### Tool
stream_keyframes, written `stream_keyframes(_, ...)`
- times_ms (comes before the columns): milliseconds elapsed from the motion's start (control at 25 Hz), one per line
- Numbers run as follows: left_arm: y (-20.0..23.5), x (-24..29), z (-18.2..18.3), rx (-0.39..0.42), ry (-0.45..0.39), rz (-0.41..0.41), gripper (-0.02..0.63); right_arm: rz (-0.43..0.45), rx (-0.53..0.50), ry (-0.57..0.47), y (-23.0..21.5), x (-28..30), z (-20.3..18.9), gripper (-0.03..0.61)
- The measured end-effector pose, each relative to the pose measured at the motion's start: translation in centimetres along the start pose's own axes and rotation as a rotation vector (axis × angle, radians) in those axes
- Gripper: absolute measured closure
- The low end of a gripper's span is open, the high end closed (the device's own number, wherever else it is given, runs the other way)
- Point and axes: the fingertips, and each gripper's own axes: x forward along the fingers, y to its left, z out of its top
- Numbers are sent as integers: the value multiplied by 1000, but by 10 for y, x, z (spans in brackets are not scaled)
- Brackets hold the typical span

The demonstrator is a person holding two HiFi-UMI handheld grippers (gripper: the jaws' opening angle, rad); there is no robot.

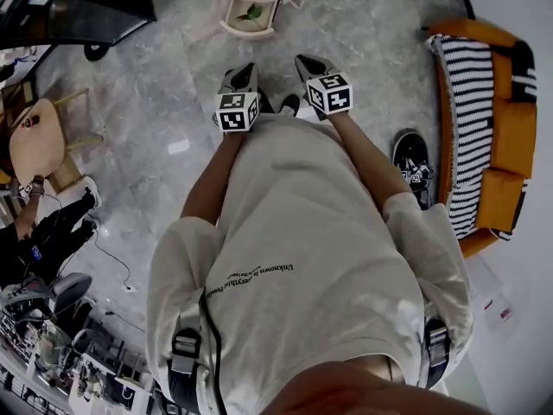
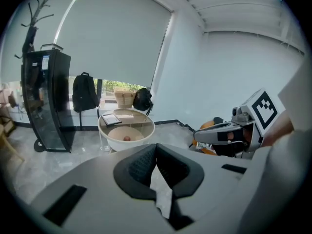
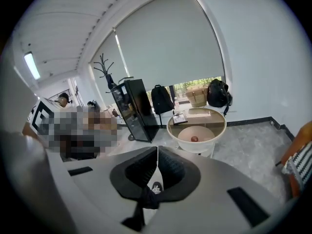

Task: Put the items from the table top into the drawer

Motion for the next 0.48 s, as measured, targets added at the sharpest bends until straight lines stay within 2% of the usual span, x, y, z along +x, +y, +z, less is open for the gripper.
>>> stream_keyframes(240, 7, 0, -3, -51, -20, 38, 592, 9, 23, -18, -9, -1, 4, 541)
stream_keyframes(480, 7, 0, -2, -49, -17, 46, 592, 23, 3, -31, -8, 1, 13, 545)
